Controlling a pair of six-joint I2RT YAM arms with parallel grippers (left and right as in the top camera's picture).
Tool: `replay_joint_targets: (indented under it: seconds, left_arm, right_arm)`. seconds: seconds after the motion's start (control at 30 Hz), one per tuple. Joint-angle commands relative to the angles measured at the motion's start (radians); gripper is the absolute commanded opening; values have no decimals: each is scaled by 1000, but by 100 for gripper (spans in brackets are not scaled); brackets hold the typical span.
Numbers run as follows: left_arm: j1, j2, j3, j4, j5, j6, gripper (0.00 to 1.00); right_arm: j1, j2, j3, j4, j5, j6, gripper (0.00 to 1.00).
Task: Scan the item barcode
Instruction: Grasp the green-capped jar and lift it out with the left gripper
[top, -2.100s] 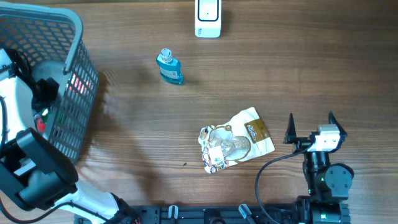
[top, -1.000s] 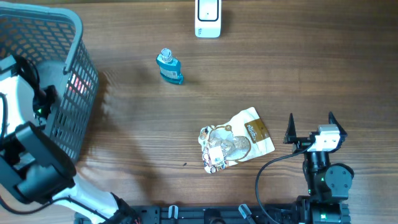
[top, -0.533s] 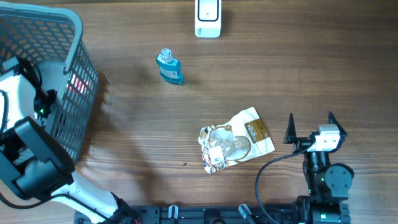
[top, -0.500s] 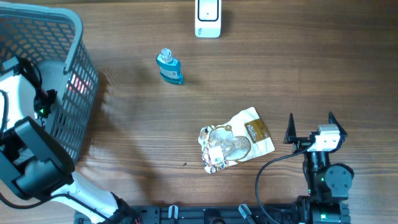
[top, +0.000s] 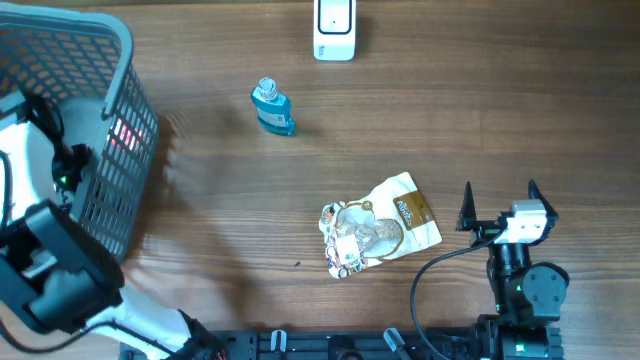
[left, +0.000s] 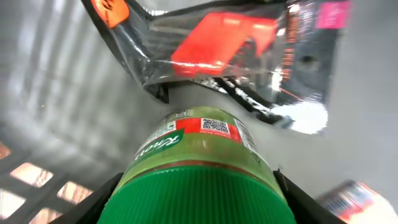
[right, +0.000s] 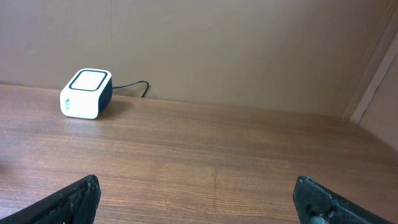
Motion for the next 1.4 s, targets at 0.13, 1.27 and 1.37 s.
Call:
replay_joint_targets:
  seconds: [0.13,1.27,1.37]
  left_arm:
    - [6,-227,8,-8,-4,34,61]
    - [-152,-699,127,87,406,256,64]
    - [-260,-699,127,102,401,277,64]
  right_arm:
    - [-4,0,-1,2,-16,-10,100]
    - [-4,0,-1,2,-16,-10,100]
    - [-4,0,-1,2,-16,-11,100]
